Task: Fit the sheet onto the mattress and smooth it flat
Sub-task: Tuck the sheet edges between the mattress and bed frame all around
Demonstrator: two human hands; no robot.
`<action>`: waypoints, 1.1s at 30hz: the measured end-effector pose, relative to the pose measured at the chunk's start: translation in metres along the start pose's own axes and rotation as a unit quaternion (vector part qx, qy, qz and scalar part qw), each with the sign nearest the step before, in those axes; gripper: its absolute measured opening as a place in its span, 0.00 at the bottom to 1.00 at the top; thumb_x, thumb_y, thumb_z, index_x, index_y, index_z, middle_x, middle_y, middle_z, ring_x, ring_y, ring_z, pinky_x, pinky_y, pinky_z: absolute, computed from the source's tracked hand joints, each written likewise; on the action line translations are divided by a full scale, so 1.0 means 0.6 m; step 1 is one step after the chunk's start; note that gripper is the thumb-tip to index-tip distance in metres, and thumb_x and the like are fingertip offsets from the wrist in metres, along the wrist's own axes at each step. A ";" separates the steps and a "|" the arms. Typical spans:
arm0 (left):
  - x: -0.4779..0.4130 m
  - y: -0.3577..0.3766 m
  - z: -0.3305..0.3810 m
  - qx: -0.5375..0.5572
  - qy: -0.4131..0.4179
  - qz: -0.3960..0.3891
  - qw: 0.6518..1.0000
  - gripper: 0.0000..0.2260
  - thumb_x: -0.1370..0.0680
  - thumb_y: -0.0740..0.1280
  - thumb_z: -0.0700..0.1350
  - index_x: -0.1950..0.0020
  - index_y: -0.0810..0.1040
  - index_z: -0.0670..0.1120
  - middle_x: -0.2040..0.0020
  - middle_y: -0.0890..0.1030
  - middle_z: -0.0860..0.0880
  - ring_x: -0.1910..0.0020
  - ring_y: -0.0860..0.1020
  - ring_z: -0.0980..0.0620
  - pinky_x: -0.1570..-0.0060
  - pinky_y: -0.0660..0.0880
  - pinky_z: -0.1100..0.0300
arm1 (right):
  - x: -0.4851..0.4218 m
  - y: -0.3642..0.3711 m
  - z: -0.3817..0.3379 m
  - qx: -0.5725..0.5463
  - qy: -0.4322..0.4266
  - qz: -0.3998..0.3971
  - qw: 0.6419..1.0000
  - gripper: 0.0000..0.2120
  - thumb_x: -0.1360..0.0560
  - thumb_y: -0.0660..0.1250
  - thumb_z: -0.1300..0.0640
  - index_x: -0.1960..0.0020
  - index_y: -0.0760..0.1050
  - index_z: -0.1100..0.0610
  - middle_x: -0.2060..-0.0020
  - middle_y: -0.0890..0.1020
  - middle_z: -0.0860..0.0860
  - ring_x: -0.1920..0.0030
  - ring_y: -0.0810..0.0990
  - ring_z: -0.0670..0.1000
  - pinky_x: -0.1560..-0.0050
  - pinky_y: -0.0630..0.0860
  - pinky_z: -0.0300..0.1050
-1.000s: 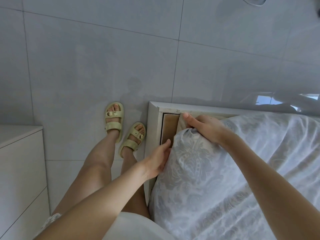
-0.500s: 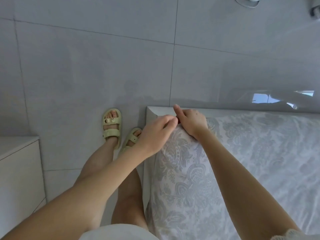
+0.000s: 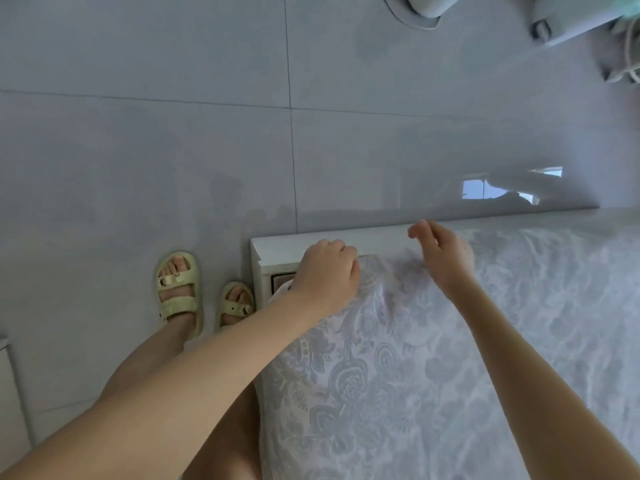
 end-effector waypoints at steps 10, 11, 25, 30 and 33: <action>-0.126 0.136 0.125 0.000 0.038 -0.119 0.992 0.20 0.18 0.50 0.47 0.52 0.78 0.36 0.48 0.80 0.38 0.49 0.76 0.39 0.50 0.68 0.52 | -0.078 0.011 0.161 0.211 -0.098 -0.184 0.955 0.24 0.20 0.48 0.45 0.49 0.80 0.55 0.50 0.81 0.51 0.47 0.76 0.53 0.47 0.67 0.46; -0.130 0.140 0.138 -0.008 0.045 -0.120 0.992 0.20 0.18 0.50 0.48 0.51 0.78 0.37 0.48 0.80 0.38 0.48 0.76 0.39 0.50 0.68 0.52 | -0.079 0.013 0.162 0.211 -0.107 -0.193 0.952 0.23 0.19 0.49 0.46 0.50 0.79 0.56 0.51 0.81 0.52 0.47 0.76 0.54 0.46 0.67 0.47; -0.154 0.213 0.137 0.015 -0.099 -0.331 0.938 0.32 0.24 0.41 0.69 0.29 0.67 0.56 0.39 0.78 0.48 0.41 0.75 0.46 0.46 0.70 0.55 | -0.097 0.028 0.187 0.206 0.012 -0.352 0.913 0.36 0.24 0.41 0.32 0.34 0.74 0.52 0.37 0.77 0.54 0.35 0.71 0.56 0.36 0.66 0.51; -0.141 0.207 0.141 0.082 -0.137 -0.329 0.931 0.36 0.24 0.41 0.69 0.34 0.75 0.49 0.36 0.76 0.46 0.39 0.73 0.45 0.44 0.67 0.56 | -0.100 0.017 0.211 0.203 0.075 -0.382 0.898 0.40 0.26 0.42 0.28 0.35 0.74 0.55 0.38 0.77 0.54 0.37 0.72 0.57 0.35 0.65 0.53; -0.155 0.194 0.127 0.030 -0.132 -0.290 0.947 0.37 0.21 0.38 0.64 0.45 0.79 0.43 0.46 0.80 0.44 0.46 0.75 0.45 0.50 0.66 0.56 | -0.096 0.048 0.205 0.233 0.076 -0.404 0.881 0.40 0.26 0.41 0.29 0.34 0.73 0.54 0.37 0.77 0.55 0.39 0.75 0.58 0.37 0.67 0.52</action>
Point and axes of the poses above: each hand's wrist, its own x-axis away from the middle knuckle, its own y-axis out of the palm, z = x × y, the point moved 8 cm from there along -x, towards the middle knuckle
